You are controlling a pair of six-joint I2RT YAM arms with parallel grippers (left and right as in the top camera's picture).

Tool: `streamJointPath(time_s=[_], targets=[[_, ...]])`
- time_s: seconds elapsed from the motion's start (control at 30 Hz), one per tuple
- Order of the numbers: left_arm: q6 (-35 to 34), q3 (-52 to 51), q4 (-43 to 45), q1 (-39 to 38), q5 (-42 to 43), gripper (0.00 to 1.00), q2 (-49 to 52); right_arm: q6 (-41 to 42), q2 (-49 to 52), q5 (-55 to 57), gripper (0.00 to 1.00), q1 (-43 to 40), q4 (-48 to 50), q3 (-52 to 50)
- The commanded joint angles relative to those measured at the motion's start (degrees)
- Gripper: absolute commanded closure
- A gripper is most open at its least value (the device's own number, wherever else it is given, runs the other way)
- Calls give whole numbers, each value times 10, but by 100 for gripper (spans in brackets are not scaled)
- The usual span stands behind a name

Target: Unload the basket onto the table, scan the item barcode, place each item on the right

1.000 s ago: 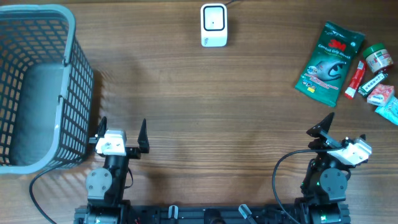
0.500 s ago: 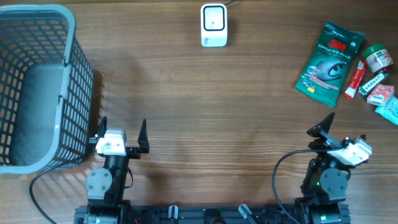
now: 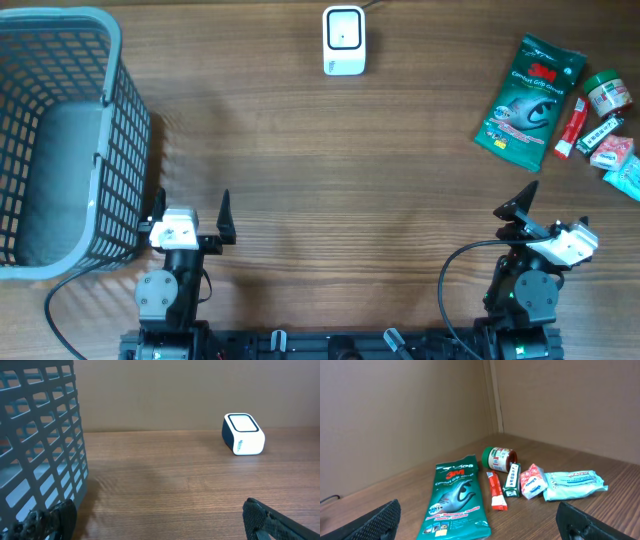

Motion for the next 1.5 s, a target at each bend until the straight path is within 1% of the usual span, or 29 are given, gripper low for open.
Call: streamJointPath(time_s=[0.0,1.1,1.23,1.3,1.37,1.4,1.43,1.47], targets=[[-3,-3,-1,5,9,0,-5,-10,-8,8,0,3,-1,0],[-3,-3,-1,5,9,0,-2,-10,-8,8,0,3,-1,0],[-3,-3,-1,5,9,0,-2,15,-8,-19,0,3,12,0],[-3,-3,-1,5,9,0,-2,-1,-8,-54,0,3,32,0],[-3,-3,-1,5,9,0,-2,-78,-8,-143,0,3,62,0],[-3,-3,-1,5,9,0,-2,-176,-8,-268,0,3,82,0],[-3,-3,-1,5,9,0,-2,-236,-8,-360,0,3,89,0],[-3,-3,-1,5,9,0,-2,-274,-8,-438,0,3,90,0]])
